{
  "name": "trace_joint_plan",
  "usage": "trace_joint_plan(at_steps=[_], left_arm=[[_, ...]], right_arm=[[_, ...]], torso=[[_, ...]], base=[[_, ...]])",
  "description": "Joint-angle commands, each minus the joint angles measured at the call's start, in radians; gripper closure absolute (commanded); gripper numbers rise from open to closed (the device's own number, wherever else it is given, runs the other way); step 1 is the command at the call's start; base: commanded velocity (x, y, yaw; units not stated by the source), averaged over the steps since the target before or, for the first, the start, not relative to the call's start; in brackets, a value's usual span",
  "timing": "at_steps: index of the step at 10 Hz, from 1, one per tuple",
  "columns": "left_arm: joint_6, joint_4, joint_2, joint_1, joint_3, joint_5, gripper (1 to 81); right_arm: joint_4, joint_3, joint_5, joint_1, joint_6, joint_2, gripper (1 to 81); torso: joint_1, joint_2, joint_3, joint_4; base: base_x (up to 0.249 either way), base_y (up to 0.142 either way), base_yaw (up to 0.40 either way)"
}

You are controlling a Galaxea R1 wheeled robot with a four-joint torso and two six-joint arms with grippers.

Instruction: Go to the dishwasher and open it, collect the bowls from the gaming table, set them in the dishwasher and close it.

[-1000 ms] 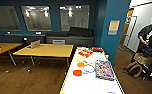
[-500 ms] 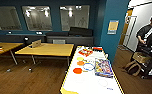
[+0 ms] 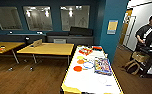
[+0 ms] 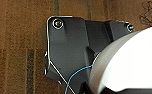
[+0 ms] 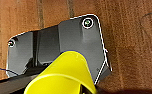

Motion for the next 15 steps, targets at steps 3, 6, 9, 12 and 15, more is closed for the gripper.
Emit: trace_joint_plan(at_steps=[3, 6, 9, 12, 15], left_arm=[[0.0, 0.013, -0.004, -0.03, -0.027, 0.021, 81.1], [0.0, 0.013, -0.001, -0.025, -0.03, 0.019, 81.1], [0.002, 0.015, -0.001, -0.018, -0.03, 0.019, 81.1], [0.002, 0.015, 0.005, -0.018, -0.035, 0.019, 81.1], [0.002, 0.015, 0.019, -0.014, -0.059, 0.018, 81.1]], right_arm=[[-0.024, -0.044, -0.044, 0.043, -0.002, -0.001, 81.1], [-0.024, -0.045, -0.044, 0.043, -0.002, 0.01, 81.1], [-0.024, -0.045, -0.044, 0.041, -0.002, 0.015, 81.1], [-0.024, -0.045, -0.042, 0.038, -0.002, 0.021, 81.1], [-0.027, -0.048, -0.039, 0.033, -0.002, 0.03, 81.1]], torso=[[0.0, 0.0, 0.0, 0.0], [0.0, 0.0, 0.0, 0.0], [0.0, 0.0, 0.0, 0.0], [0.0, 0.0, 0.0, 0.0], [0.0, -0.001, 0.0, 0.0]], base=[[-0.101, 0.0, 0.0], [-0.114, 0.0, 0.0], [-0.131, 0.0, 0.0], [-0.138, 0.0, 0.0], [-0.143, 0.0, 0.0]])
